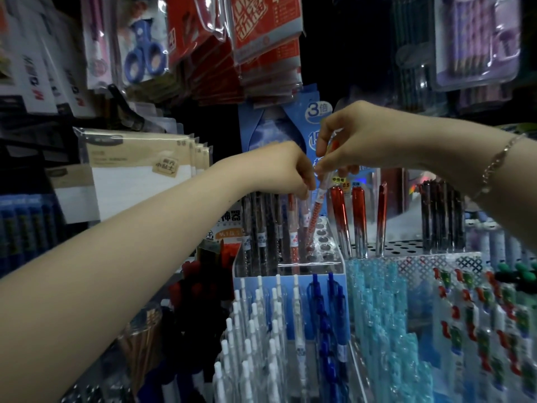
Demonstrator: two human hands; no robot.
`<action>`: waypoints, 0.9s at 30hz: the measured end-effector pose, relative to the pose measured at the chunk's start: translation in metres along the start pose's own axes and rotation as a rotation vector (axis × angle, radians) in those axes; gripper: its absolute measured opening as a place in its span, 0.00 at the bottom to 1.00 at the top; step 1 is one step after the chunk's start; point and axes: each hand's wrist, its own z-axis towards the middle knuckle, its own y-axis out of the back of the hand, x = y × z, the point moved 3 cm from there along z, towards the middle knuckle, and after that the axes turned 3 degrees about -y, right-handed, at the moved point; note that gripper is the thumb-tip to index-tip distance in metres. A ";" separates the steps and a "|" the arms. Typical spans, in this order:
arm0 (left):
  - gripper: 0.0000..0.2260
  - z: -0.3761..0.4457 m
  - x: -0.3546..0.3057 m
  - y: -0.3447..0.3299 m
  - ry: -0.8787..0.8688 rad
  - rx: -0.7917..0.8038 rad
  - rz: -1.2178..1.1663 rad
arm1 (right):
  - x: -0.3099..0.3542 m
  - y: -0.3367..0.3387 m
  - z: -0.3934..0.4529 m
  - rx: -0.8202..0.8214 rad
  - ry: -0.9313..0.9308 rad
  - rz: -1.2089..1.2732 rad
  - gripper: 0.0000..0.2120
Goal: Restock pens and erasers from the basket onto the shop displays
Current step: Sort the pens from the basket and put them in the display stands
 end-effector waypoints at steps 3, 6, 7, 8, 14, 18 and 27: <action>0.04 0.000 -0.001 0.000 0.004 0.009 -0.022 | 0.002 -0.001 0.000 0.021 -0.003 -0.014 0.08; 0.07 0.000 0.000 0.001 0.018 -0.032 -0.046 | 0.004 -0.009 0.000 0.041 0.002 -0.019 0.09; 0.07 0.000 0.001 0.001 0.014 -0.029 -0.052 | 0.004 -0.014 -0.001 0.056 -0.002 -0.026 0.10; 0.06 0.000 0.001 0.002 0.005 -0.019 -0.050 | 0.004 -0.020 -0.001 0.073 -0.009 -0.032 0.11; 0.08 0.001 -0.001 0.004 0.006 -0.021 -0.069 | -0.011 -0.042 -0.003 -0.007 -0.100 0.118 0.11; 0.06 0.000 0.001 0.001 0.015 -0.077 -0.104 | -0.027 -0.059 -0.012 -0.045 -0.219 0.415 0.09; 0.04 -0.006 0.005 0.003 0.074 -0.169 -0.161 | -0.032 -0.068 -0.018 0.029 -0.229 0.494 0.12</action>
